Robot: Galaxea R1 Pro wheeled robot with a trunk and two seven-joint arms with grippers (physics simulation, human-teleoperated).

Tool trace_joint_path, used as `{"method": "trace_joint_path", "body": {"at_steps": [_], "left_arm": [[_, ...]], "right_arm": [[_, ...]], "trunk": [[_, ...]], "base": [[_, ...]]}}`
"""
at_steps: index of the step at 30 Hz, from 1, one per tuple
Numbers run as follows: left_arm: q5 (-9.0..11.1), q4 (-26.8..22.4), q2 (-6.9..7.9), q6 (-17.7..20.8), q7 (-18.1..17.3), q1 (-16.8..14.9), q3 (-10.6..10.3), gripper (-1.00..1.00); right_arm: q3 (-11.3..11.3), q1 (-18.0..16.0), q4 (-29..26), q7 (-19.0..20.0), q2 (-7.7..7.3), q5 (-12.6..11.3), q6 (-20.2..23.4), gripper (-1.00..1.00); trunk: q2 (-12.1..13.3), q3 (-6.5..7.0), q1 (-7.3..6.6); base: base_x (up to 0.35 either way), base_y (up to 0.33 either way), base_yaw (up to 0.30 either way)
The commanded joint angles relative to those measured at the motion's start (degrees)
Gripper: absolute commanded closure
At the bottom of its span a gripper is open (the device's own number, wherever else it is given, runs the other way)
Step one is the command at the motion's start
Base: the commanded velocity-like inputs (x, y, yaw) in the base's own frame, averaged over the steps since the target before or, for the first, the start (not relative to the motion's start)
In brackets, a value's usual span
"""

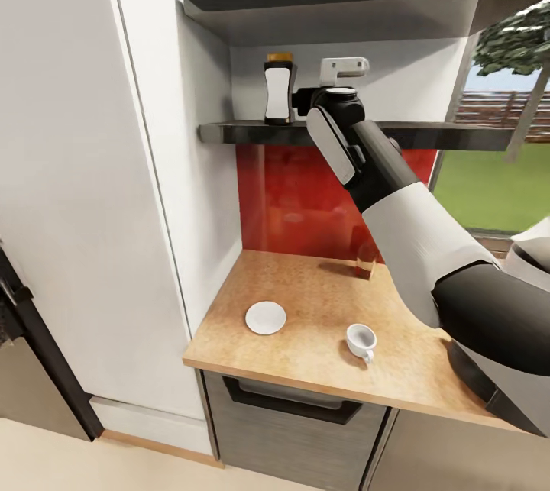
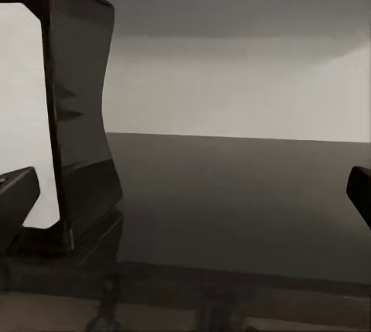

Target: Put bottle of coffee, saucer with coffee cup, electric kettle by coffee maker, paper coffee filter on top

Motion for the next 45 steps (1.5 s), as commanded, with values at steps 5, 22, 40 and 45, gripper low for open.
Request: {"method": "trace_joint_path", "body": {"at_steps": [5, 22, 40, 45], "left_arm": [[0.53, 0.01, -0.10, -0.11, -0.12, -0.04, -0.53, -1.00], [0.43, 0.01, -0.15, -0.03, -0.18, -0.04, -0.75, -1.00], [0.66, 0.10, -0.08, -0.03, -0.02, -0.04, -0.48, -1.00], [0.62, 0.04, -0.13, -0.04, -0.02, -0.04, -0.40, -1.00]], "right_arm": [[0.14, -0.10, -0.09, -0.54, 0.00, -0.55, 0.09, -1.00], [0.15, -0.08, -0.01, -0.59, 0.00, -0.56, 0.12, -1.00], [0.12, -0.10, 0.51, -0.60, 0.00, -0.21, 0.26, -1.00], [0.12, -0.10, 0.52, -0.62, 0.00, -0.19, 0.32, -1.00]], "trunk": [[-0.14, -0.14, 0.04], [-0.14, -0.14, 0.04], [-0.14, -0.14, 0.04], [-0.14, -0.14, 0.04]], "base": [[0.000, 0.171, 0.000], [0.000, 0.053, 0.000], [0.000, 0.127, 0.000], [0.008, 0.002, 0.000]]}}
